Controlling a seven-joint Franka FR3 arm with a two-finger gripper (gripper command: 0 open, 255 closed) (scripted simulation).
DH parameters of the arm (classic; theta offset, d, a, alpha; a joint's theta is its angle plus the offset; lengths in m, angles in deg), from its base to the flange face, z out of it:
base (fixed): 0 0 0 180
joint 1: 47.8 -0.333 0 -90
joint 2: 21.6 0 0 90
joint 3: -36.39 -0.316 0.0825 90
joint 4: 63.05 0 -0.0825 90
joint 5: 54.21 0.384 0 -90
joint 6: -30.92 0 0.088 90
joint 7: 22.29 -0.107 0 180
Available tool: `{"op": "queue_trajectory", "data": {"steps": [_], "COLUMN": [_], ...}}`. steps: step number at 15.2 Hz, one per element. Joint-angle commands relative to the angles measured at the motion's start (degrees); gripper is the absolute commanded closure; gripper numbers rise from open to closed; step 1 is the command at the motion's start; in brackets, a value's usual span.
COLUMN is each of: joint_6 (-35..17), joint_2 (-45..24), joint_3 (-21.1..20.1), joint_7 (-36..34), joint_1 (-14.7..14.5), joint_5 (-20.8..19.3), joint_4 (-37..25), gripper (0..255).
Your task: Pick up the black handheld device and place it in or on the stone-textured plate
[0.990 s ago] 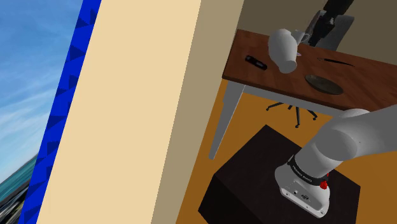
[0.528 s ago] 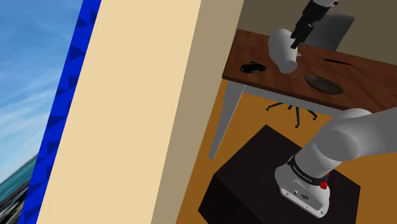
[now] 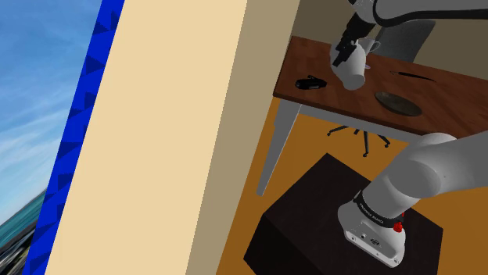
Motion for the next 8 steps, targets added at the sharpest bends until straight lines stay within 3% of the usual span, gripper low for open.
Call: {"op": "queue_trajectory", "data": {"steps": [1, 8], "joint_6": [-1.9, -4.9], "joint_2": [-0.7, -2.2], "joint_3": [0.3, 1.0], "joint_7": [-0.3, -0.4], "joint_1": [0.1, 0.2], "joint_5": [-0.3, -0.7], "joint_4": [1.0, 2.4], "gripper": [0, 0]}}
